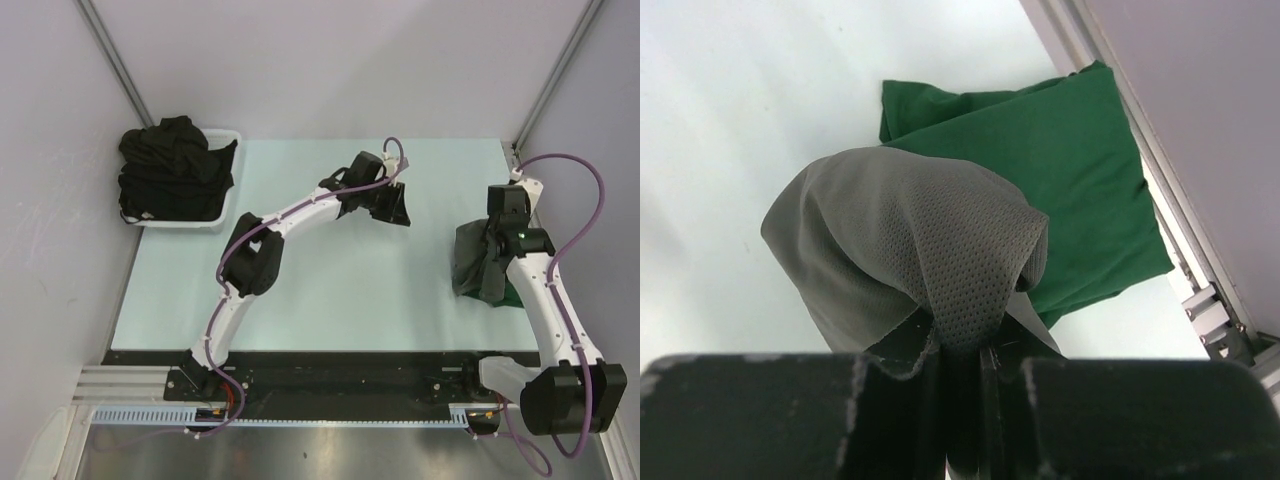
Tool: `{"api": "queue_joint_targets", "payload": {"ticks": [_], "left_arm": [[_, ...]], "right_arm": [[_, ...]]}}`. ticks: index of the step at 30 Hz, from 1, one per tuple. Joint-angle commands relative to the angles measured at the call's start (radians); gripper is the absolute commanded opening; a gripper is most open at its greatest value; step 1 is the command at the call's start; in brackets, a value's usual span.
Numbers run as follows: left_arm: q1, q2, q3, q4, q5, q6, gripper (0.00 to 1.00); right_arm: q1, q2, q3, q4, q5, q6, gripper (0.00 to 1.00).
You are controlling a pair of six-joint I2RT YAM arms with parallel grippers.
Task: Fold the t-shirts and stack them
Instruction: Put the neatly folded tshirt into the corner of the board with both arms
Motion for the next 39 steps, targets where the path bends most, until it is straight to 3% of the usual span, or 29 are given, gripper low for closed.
{"api": "queue_joint_targets", "payload": {"ticks": [1, 15, 27, 39], "left_arm": [[0.010, -0.090, -0.013, -0.006, 0.019, 0.037, 0.35], [0.016, -0.089, -0.038, -0.002, 0.029, 0.028, 0.35], [0.016, -0.095, -0.038, -0.026, 0.026, 0.035, 0.38], [0.015, -0.174, -0.131, -0.028, 0.036, 0.046, 0.38]], "right_arm": [[-0.015, 0.025, -0.020, 0.109, 0.037, -0.019, 0.00], [-0.115, 0.091, -0.029, 0.184, -0.008, -0.087, 0.00], [-0.164, 0.166, -0.145, 0.299, -0.028, -0.153, 0.00], [-0.236, 0.278, -0.110, 0.387, 0.012, -0.164, 0.00]]}}
